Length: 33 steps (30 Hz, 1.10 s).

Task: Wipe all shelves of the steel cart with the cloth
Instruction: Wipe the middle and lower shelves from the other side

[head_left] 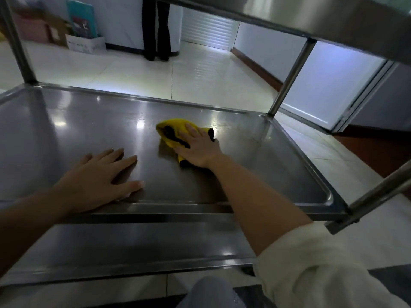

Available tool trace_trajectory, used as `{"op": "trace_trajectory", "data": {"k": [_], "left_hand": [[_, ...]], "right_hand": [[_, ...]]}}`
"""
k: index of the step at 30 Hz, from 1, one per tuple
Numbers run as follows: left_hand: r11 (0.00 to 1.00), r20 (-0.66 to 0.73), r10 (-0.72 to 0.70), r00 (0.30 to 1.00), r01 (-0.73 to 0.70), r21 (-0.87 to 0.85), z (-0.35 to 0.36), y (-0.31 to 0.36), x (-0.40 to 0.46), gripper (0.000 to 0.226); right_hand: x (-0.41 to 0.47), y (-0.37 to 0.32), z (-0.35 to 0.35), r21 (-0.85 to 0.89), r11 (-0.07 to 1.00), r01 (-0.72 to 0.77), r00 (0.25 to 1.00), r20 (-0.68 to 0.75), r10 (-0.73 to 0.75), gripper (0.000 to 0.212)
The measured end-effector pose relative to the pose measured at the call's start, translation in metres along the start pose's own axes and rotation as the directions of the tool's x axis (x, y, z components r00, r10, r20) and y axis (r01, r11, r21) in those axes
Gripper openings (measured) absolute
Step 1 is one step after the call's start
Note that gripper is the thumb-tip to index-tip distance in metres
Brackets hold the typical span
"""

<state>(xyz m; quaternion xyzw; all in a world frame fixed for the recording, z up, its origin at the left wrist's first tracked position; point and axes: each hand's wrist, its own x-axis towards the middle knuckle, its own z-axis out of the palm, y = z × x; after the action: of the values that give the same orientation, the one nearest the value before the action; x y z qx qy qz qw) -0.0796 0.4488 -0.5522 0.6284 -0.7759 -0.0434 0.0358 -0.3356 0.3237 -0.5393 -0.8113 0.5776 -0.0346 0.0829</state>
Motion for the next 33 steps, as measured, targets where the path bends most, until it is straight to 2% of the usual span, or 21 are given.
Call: {"op": "trace_trajectory", "data": {"k": [5, 8, 10, 14, 20, 24, 26, 29, 33], "left_hand": [[0.995, -0.048, 0.011, 0.999, -0.016, -0.103, 0.009, -0.003, 0.005, 0.097], [0.996, -0.072, 0.012, 0.997, -0.018, -0.090, 0.009, -0.002, 0.008, 0.097], [0.998, -0.073, 0.013, 0.997, -0.018, -0.067, 0.008, 0.004, 0.011, 0.098], [0.999, -0.090, 0.030, 0.995, -0.033, -0.026, 0.009, 0.011, 0.016, 0.099], [1.000, -0.057, 0.025, 0.998, -0.025, -0.006, 0.011, 0.006, 0.027, 0.099], [0.999, -0.088, 0.029, 0.996, -0.031, -0.017, 0.016, 0.004, 0.025, 0.097], [0.999, -0.091, 0.020, 0.996, -0.022, -0.027, 0.018, 0.005, 0.023, 0.098], [0.999, -0.107, 0.009, 0.994, -0.013, -0.042, 0.020, 0.010, 0.018, 0.098], [0.998, -0.142, 0.003, 0.990, -0.013, -0.069, 0.020, 0.018, 0.011, 0.098]], "right_hand": [[-0.017, 0.104, -0.017, 0.037, 0.972, -0.233, 0.962, -0.138, 0.236, 0.062], [-0.054, 0.180, -0.029, 0.047, 0.892, -0.449, 0.878, -0.164, 0.451, 0.063], [-0.077, 0.205, -0.034, 0.031, 0.836, -0.548, 0.820, -0.179, 0.544, 0.063], [-0.102, 0.184, -0.030, 0.074, 0.832, -0.549, 0.823, -0.123, 0.554, 0.061], [-0.143, 0.082, -0.002, 0.048, 0.964, -0.261, 0.958, -0.107, 0.265, 0.058], [-0.181, 0.082, 0.002, 0.037, 0.982, -0.185, 0.970, -0.155, 0.188, 0.057], [-0.197, 0.106, -0.001, 0.058, 0.964, -0.258, 0.945, -0.195, 0.264, 0.056], [-0.205, 0.144, -0.008, 0.085, 0.884, -0.459, 0.855, -0.229, 0.466, 0.057], [-0.186, 0.158, -0.018, 0.115, 0.785, -0.609, 0.767, -0.169, 0.619, 0.062]]}}
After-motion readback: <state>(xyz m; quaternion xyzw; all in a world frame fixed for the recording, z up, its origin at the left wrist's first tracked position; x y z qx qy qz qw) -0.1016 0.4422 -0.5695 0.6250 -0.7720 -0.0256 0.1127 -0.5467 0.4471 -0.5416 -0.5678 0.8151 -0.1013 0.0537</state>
